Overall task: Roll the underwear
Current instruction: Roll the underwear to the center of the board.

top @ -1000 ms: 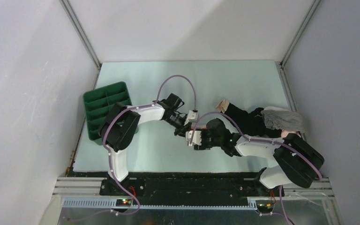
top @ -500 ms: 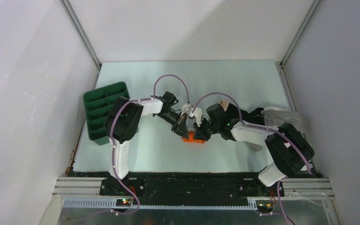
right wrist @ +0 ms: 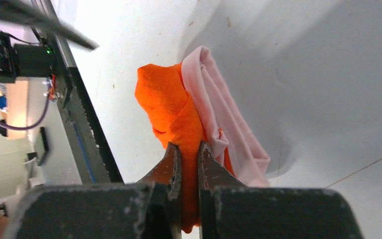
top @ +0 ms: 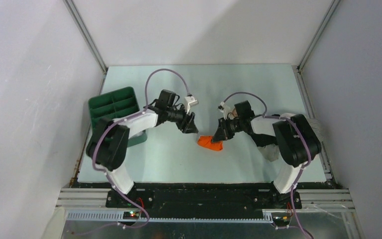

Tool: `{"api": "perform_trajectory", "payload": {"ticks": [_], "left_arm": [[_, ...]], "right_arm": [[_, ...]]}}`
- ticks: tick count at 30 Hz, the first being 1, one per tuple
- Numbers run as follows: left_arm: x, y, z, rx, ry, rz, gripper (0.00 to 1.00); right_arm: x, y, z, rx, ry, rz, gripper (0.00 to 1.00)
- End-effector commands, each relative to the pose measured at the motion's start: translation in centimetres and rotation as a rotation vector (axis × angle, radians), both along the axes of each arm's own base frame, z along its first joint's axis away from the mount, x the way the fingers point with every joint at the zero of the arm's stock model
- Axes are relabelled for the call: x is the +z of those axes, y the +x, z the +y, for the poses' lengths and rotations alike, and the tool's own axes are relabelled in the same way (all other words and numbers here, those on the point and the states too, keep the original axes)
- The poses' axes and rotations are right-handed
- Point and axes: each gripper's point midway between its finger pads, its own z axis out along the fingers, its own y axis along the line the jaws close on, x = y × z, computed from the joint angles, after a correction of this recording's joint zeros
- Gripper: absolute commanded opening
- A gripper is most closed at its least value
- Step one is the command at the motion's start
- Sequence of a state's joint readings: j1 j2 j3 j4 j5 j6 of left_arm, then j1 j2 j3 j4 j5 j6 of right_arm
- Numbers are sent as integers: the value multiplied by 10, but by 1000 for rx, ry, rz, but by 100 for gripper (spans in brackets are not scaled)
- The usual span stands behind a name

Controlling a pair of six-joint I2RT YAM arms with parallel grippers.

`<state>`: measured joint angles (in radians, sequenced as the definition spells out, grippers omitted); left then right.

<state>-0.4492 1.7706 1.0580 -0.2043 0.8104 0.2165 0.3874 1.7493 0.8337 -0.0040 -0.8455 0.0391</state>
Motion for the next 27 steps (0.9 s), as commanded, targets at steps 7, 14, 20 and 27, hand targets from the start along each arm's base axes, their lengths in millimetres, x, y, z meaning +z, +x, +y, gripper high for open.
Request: {"api": "perform_trajectory", "payload": {"ticks": [7, 14, 20, 27], "left_arm": [[23, -40, -35, -505, -5, -899, 60], [-2, -50, -44, -645, 60, -1155, 66], [-19, -48, -54, -637, 140, -1243, 68], [-38, -39, -59, -669, 261, -1281, 68]], "right_arm": [[-53, 10, -19, -127, -191, 259, 0], [-73, -6, -16, -94, -216, 434, 0], [-84, -18, -17, -81, -234, 573, 0], [-84, -20, -19, -99, -212, 643, 0]]}}
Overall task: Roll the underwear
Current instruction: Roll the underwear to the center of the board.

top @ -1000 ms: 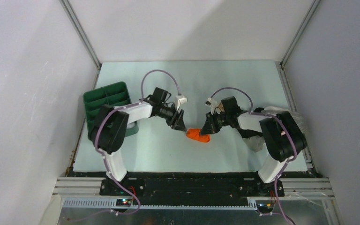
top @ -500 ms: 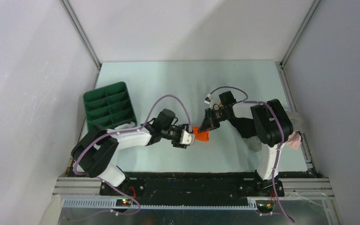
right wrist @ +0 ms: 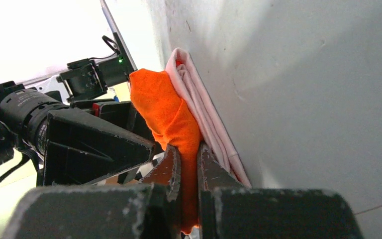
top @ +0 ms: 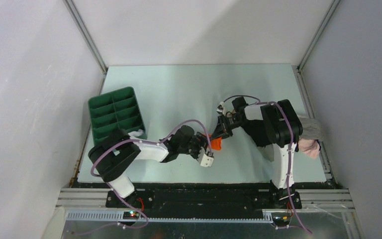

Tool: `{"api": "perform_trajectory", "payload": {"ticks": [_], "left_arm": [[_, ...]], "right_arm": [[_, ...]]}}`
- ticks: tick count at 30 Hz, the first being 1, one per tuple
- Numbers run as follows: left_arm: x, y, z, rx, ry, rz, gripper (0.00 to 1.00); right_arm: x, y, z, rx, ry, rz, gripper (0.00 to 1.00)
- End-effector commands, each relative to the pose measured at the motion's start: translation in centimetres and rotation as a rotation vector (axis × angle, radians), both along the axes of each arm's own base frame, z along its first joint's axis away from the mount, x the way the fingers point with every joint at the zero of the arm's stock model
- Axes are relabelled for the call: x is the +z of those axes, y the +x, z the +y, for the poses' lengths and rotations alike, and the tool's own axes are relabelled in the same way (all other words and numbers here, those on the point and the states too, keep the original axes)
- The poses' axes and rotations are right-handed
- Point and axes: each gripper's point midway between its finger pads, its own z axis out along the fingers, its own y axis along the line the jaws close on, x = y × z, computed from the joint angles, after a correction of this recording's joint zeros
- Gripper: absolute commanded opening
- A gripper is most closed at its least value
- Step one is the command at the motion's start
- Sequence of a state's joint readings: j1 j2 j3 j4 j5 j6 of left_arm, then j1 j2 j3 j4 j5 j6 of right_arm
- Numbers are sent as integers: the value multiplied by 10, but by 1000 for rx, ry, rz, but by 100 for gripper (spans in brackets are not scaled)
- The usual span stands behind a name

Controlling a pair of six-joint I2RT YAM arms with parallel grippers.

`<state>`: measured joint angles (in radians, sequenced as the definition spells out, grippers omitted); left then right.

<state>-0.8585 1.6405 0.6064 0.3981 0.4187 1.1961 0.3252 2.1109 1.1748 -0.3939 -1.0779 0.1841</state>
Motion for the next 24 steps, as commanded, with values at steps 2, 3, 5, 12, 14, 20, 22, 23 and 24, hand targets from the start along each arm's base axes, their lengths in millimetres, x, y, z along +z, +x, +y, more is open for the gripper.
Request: {"api": "perform_trajectory", "payload": {"ticks": [2, 3, 5, 12, 14, 20, 22, 23, 24], "left_arm": [[-9, 21, -3, 37, 76, -139, 68], [-17, 21, -3, 32, 101, -146, 68], [-22, 24, -1, 51, 136, -164, 67], [-39, 31, 14, 119, 252, -182, 61], [-46, 28, 19, 101, 298, -178, 57], [-67, 25, 38, 79, 451, -156, 43], [-76, 22, 49, 60, 532, -138, 39], [-77, 20, 51, 47, 549, -136, 36], [-81, 16, 57, 18, 584, -131, 35]], "right_arm": [[-68, -28, -27, 6, -256, 89, 0], [-68, -28, -27, 3, -252, 96, 0], [-68, -28, -27, -4, -242, 111, 0], [-68, -28, -27, -15, -219, 147, 0], [-68, -28, -27, -17, -220, 146, 0], [-67, -28, -26, -7, -218, 133, 14], [-66, -27, -27, 0, -225, 115, 22], [-62, -25, -27, 2, -223, 92, 25], [-60, -22, -28, 1, -232, 73, 33]]}}
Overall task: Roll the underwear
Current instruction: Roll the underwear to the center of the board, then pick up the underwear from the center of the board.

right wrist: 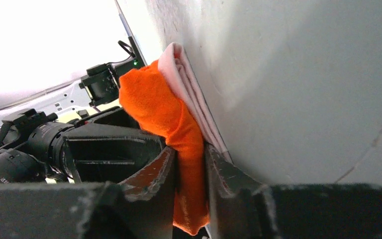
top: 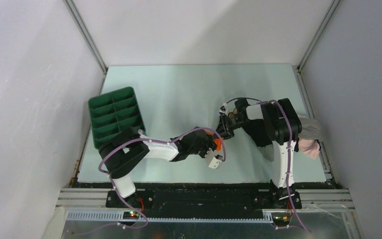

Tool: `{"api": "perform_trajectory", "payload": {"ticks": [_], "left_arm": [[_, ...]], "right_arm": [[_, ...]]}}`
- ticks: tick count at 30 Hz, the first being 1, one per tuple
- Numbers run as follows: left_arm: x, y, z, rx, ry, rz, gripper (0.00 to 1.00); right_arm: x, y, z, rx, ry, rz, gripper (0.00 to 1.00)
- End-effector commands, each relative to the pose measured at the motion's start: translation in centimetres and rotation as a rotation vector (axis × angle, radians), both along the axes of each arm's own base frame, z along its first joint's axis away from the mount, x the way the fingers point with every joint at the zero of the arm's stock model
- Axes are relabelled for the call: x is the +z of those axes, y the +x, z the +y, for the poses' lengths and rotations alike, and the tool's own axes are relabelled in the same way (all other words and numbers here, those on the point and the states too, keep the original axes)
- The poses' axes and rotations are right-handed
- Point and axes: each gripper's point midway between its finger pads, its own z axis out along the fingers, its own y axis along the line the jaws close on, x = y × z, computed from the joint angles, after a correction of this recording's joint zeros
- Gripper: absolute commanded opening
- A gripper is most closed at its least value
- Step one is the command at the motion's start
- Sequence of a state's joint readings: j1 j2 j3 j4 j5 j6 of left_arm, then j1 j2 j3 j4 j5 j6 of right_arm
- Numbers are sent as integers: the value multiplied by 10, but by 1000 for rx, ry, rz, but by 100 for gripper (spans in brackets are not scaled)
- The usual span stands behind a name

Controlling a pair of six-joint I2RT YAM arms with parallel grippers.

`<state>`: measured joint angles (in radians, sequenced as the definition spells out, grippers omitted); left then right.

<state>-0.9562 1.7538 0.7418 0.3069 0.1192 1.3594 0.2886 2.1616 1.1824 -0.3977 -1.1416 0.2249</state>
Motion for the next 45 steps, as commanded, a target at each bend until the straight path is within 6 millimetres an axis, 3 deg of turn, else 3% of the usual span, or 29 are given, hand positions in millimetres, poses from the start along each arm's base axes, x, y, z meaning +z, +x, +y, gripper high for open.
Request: {"api": "perform_trajectory", "payload": {"ticks": [1, 2, 3, 5, 7, 10, 13, 14, 15, 16, 17, 18, 19, 20, 21, 23, 24, 25, 26, 27, 28, 29, 30, 31, 36, 39, 45], "left_arm": [[-71, -13, 69, 23, 377, 98, 32], [-75, -18, 76, 3, 417, 113, 30], [-76, -19, 78, -5, 430, 117, 28], [-79, -23, 82, -28, 467, 124, 24], [-80, -25, 84, -44, 493, 131, 18], [-80, -23, 84, -40, 523, 151, 6], [-84, -24, 84, 5, 552, 214, 2], [-75, -15, 73, 27, 528, 213, 0], [-79, -19, 79, 61, 555, 267, 0], [-66, -9, 63, 75, 522, 269, 0], [-70, -20, 68, 89, 552, 356, 0], [-54, -11, 51, 98, 515, 371, 0], [-56, -26, 55, 112, 539, 475, 0], [-41, -21, 40, 112, 508, 492, 0], [-41, -36, 43, 108, 531, 575, 0], [-35, -43, 38, 119, 517, 617, 0], [-34, -46, 38, 125, 515, 628, 0], [-35, -50, 38, 140, 506, 654, 0], [-39, -56, 42, 164, 510, 682, 0], [-44, -61, 44, 175, 506, 704, 0], [-48, -66, 43, 209, 496, 746, 0], [-52, -70, 44, 230, 497, 774, 0], [-58, -76, 44, 273, 489, 825, 0], [-62, -79, 45, 295, 486, 850, 0], [-78, -84, 40, 431, 413, 933, 1], [-80, -81, 38, 447, 404, 930, 3], [-95, -68, 23, 573, 326, 938, 24]], "right_arm": [[-50, -22, -22, 52, -270, -45, 40], [-47, -19, -24, 47, -275, -63, 54], [-38, -15, -26, 47, -279, -100, 62], [-24, -8, -30, 40, -282, -143, 92], [-5, -1, -37, 29, -286, -177, 99], [40, 26, -53, -3, -268, -312, 99], [86, 53, -76, -45, -283, -485, 100], [107, 56, -82, -59, -279, -557, 100], [122, 65, -94, -97, -283, -605, 100], [144, 68, -101, -123, -278, -672, 100], [158, 76, -115, -168, -284, -709, 100], [176, 76, -121, -190, -279, -764, 100], [188, 81, -138, -236, -292, -790, 100], [204, 81, -153, -268, -313, -842, 100], [208, 80, -161, -286, -332, -860, 99], [226, 76, -184, -368, -363, -954, 99], [229, 63, -197, -427, -388, -991, 100], [265, 56, -203, -475, -407, -1184, 100], [245, 49, -214, -508, -473, -1198, 100], [283, 39, -217, -553, -504, -1417, 100], [260, 31, -222, -584, -548, -1417, 99], [287, 18, -221, -641, -549, -1559, 99], [266, 13, -220, -646, -558, -1538, 100], [265, 3, -214, -621, -554, -1567, 100], [205, -42, -168, -256, -421, -1499, 85], [192, -48, -166, -220, -458, -1499, 86], [194, -47, -167, -250, -495, -1454, 87]]}}
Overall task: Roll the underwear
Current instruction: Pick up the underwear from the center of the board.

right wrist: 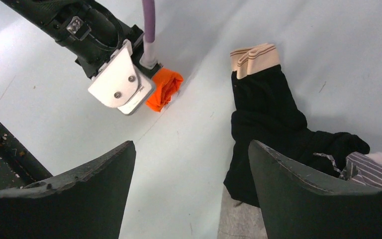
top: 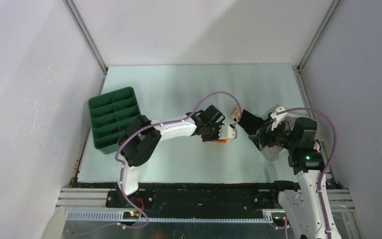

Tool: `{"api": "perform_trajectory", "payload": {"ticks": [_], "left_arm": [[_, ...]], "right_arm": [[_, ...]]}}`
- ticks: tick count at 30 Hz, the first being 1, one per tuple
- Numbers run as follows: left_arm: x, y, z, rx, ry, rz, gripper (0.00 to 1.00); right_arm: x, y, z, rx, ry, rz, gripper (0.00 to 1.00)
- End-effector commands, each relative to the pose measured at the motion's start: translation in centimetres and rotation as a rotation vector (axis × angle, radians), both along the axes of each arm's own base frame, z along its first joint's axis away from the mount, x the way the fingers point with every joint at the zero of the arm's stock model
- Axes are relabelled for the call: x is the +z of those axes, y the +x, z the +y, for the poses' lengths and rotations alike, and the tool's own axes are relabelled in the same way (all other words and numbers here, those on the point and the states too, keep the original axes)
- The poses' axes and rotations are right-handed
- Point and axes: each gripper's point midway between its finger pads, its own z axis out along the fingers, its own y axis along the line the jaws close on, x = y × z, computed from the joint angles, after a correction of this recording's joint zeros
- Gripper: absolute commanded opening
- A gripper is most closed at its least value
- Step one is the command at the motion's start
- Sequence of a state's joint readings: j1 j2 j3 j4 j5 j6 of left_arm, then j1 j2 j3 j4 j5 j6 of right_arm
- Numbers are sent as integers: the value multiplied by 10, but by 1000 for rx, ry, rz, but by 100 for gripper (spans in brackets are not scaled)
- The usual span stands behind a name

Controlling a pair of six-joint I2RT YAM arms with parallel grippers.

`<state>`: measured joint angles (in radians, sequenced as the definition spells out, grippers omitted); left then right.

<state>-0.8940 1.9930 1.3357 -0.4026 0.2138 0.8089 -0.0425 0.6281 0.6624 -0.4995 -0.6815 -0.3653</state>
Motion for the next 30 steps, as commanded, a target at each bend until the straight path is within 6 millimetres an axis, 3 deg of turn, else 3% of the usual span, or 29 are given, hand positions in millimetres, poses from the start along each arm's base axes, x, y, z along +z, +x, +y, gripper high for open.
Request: {"api": "perform_trajectory", "payload": {"ticks": [1, 3, 6, 9, 11, 18, 22, 26, 30], "left_arm": [[-89, -79, 39, 122, 182, 368, 28], [-95, -74, 40, 154, 185, 344, 33], [-98, -69, 40, 176, 173, 329, 30], [-89, -70, 40, 175, 157, 362, 7], [-76, -68, 43, 189, 142, 396, 1], [21, -36, 59, 229, -15, 408, 0], [74, -31, 71, 205, -48, 368, 0], [110, -22, 110, 250, -15, 327, 0], [130, -9, 173, 373, 28, 295, 0]], "right_arm": [[9, 1, -3, -31, -32, -8, 87], [8, 1, -1, -37, -32, 12, 87], [8, 2, 6, -28, -34, 32, 87], [7, 10, 13, -27, -36, 54, 87], [10, 18, 15, -37, -33, 55, 87], [30, 42, 18, -62, -3, 8, 86], [37, 49, 18, -74, 16, -16, 87], [41, 54, 19, -87, 38, -21, 87], [39, 58, 21, -92, 62, -4, 87]]}}
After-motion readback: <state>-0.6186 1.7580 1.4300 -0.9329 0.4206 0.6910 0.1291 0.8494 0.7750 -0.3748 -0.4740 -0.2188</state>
